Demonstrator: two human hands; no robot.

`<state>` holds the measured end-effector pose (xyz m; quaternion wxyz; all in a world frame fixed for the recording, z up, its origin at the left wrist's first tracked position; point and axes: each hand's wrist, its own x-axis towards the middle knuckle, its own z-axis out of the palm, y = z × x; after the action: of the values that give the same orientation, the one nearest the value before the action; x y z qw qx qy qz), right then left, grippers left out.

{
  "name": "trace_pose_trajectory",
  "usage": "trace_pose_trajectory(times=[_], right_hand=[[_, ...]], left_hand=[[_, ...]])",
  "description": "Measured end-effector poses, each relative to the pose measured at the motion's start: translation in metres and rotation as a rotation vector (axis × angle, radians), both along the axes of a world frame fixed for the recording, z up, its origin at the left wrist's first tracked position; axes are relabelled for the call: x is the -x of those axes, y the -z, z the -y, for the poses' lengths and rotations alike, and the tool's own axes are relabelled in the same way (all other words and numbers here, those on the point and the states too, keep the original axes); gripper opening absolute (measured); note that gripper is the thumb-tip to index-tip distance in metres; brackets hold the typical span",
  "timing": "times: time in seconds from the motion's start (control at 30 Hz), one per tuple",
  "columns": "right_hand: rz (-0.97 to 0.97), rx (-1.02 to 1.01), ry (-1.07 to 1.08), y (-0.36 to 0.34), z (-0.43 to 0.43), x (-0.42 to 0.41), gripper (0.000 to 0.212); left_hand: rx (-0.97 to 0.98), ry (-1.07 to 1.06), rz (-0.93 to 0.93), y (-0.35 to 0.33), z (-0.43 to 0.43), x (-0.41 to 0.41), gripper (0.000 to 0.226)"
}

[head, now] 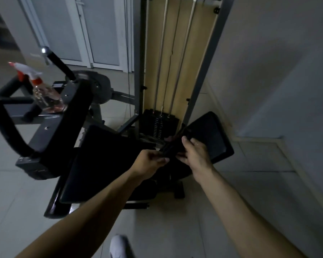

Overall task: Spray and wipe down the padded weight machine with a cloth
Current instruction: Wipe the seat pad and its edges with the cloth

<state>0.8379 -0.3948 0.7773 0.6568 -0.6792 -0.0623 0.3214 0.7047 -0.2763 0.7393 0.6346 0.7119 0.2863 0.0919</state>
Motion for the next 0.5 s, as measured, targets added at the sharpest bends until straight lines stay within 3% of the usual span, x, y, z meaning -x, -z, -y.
trace_pose_trajectory(times=[0.13, 0.2, 0.3, 0.37, 0.43, 0.5], right_hand=[[0.388, 0.276, 0.082, -0.001, 0.006, -0.047, 0.065], [0.370, 0.297, 0.070, 0.007, -0.001, -0.063, 0.080], [0.122, 0.182, 0.036, 0.013, -0.018, -0.089, 0.131], [0.072, 0.211, -0.090, 0.009, -0.027, -0.105, 0.155], [0.213, 0.394, -0.257, 0.003, -0.038, -0.123, 0.157], [0.358, 0.436, -0.414, 0.008, -0.048, -0.133, 0.144]], left_hand=[[0.207, 0.043, 0.049, 0.007, -0.003, -0.030, 0.047], [0.283, 0.033, 0.039, 0.007, -0.010, -0.049, 0.038], [0.369, -0.003, 0.071, 0.008, -0.035, -0.082, 0.031], [0.405, -0.028, 0.086, 0.004, -0.053, -0.100, 0.034], [0.409, -0.015, 0.095, -0.005, -0.075, -0.119, 0.034], [0.419, 0.014, 0.111, -0.016, -0.094, -0.139, 0.034]])
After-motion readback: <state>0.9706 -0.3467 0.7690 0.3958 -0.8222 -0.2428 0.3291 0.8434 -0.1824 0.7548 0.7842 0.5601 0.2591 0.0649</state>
